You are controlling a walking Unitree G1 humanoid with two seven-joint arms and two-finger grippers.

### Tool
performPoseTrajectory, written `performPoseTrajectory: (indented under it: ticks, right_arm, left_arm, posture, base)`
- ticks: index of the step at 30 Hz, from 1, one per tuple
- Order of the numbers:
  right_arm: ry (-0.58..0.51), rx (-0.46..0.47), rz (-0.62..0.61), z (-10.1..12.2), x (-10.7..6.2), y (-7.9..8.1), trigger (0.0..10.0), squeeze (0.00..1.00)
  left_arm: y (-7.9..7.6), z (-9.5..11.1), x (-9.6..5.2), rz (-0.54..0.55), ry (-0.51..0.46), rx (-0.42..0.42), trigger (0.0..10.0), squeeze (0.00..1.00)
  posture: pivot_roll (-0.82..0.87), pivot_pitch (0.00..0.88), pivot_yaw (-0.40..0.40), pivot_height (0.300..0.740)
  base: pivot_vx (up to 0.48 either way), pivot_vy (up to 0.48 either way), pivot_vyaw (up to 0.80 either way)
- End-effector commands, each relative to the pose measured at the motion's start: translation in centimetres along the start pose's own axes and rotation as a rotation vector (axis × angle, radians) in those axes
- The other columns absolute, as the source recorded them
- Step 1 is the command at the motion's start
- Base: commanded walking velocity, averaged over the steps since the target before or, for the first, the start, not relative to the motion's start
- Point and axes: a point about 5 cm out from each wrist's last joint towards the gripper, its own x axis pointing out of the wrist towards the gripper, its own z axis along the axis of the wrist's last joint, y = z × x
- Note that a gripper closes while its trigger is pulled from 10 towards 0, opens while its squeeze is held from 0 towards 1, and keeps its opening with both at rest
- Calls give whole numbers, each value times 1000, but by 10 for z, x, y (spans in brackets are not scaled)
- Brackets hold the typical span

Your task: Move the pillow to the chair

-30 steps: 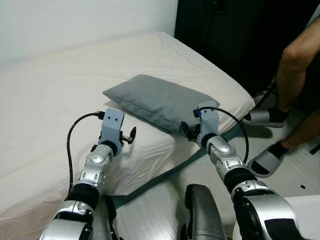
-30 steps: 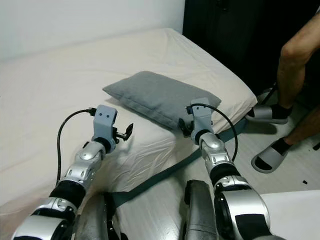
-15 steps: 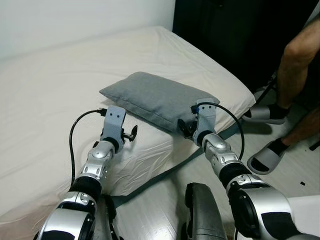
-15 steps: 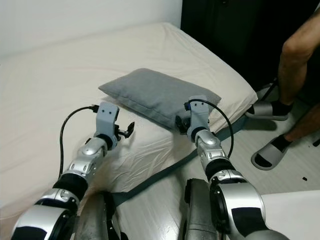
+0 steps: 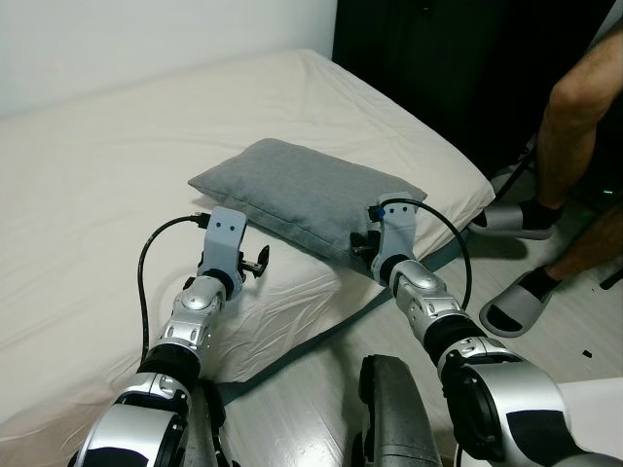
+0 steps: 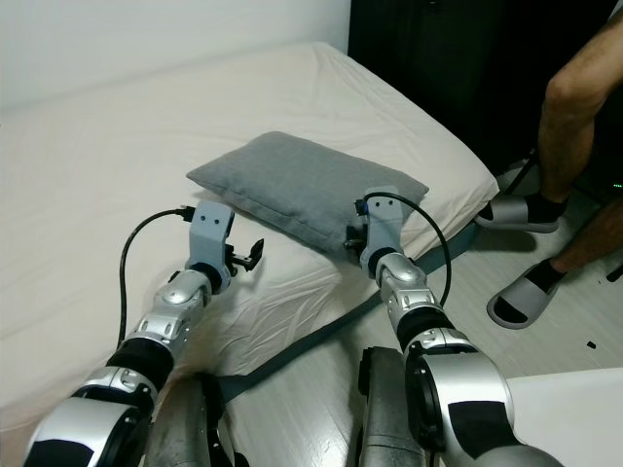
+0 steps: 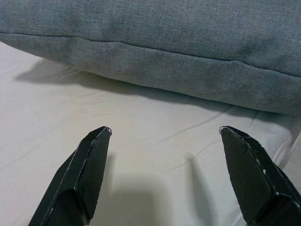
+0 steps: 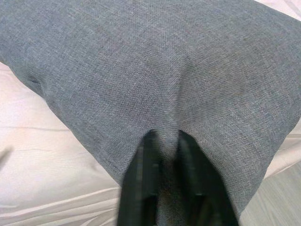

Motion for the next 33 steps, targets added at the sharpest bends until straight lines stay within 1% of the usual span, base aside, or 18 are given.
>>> performPoseTrajectory:
  ticks: [1, 13, 15, 16, 17, 19, 20, 21, 22, 24, 25, 26, 27, 28, 30, 33]
  right_arm:
    - [43, 15, 10, -10, -1, 2, 0, 0]
    - [31, 17, 7, -5, -1, -1, 0, 0]
    - [-37, 35, 67, 8, 1, 3, 0, 0]
    - [-37, 35, 67, 8, 1, 3, 0, 0]
    - [-66, 42, 95, 14, 2, 5, 0, 0]
    - [-66, 42, 95, 14, 2, 5, 0, 0]
    - [-114, 55, 162, 23, 3, 11, 0, 0]
    - [-159, 67, 284, 31, 2, 21, 0, 0]
    - [-159, 67, 284, 31, 2, 21, 0, 0]
    - [-214, 36, 551, 40, -3, 48, 0, 0]
    - [-214, 36, 551, 40, -3, 48, 0, 0]
    - [-220, 18, 644, 40, -7, 58, 0, 0]
    - [-220, 18, 644, 40, -7, 58, 0, 0]
    - [-221, -1, 702, 39, -10, 65, 0, 0]
    - [-216, -19, 756, 38, -12, 71, 0, 0]
    - [-212, -24, 773, 37, -12, 72, 0, 0]
  left_arm:
    - [-1, -8, -2, -3, 23, 3, 10000, 0]
    - [-4, -4, 0, -9, 14, 2, 10000, 0]
    - [0, -1, -1, -4, -4, -1, 10000, 0]
    - [0, -1, -1, -4, -4, -1, 10000, 0]
    - [2, 0, -1, 0, -11, -2, 10000, 0]
    - [2, 0, -1, 0, -11, -2, 10000, 0]
    - [6, 1, -2, 10, -19, -6, 10000, 0]
    - [11, 2, -3, 27, -25, -15, 10000, 0]
    - [11, 2, -3, 27, -25, -15, 10000, 0]
    - [24, 2, -5, 83, -25, -37, 10000, 0]
    - [24, 2, -5, 83, -25, -37, 10000, 0]
    - [31, 3, -5, 111, -27, -49, 10000, 0]
    - [31, 3, -5, 111, -27, -49, 10000, 0]
    - [37, 5, -5, 136, -31, -62, 10000, 0]
    - [42, 8, -5, 154, -36, -77, 10000, 0]
    - [42, 9, -4, 154, -37, -81, 10000, 0]
  posture:
    - [13, 218, 7, 538]
    - [16, 196, 10, 538]
    - [17, 184, 11, 538]
    - [17, 184, 11, 538]
    - [16, 182, 12, 538]
    - [16, 182, 12, 538]
    - [11, 178, 13, 538]
    - [8, 171, 12, 538]
    - [8, 171, 12, 538]
    - [5, 163, 9, 538]
    - [5, 163, 9, 538]
    - [3, 158, 10, 538]
    - [3, 158, 10, 538]
    - [3, 154, 11, 538]
    - [5, 148, 9, 538]
    - [5, 144, 8, 538]
  base:
    - [0, 0, 0]
    - [0, 0, 0]
    - [0, 0, 0]
    - [0, 0, 0]
    - [0, 0, 0]
    - [0, 0, 0]
    - [0, 0, 0]
    - [0, 0, 0]
    - [0, 0, 0]
    - [0, 0, 0]
    - [0, 0, 0]
    - [0, 0, 0]
    - [0, 0, 0]
    - [0, 0, 0]
    - [0, 0, 0]
    - [0, 0, 0]
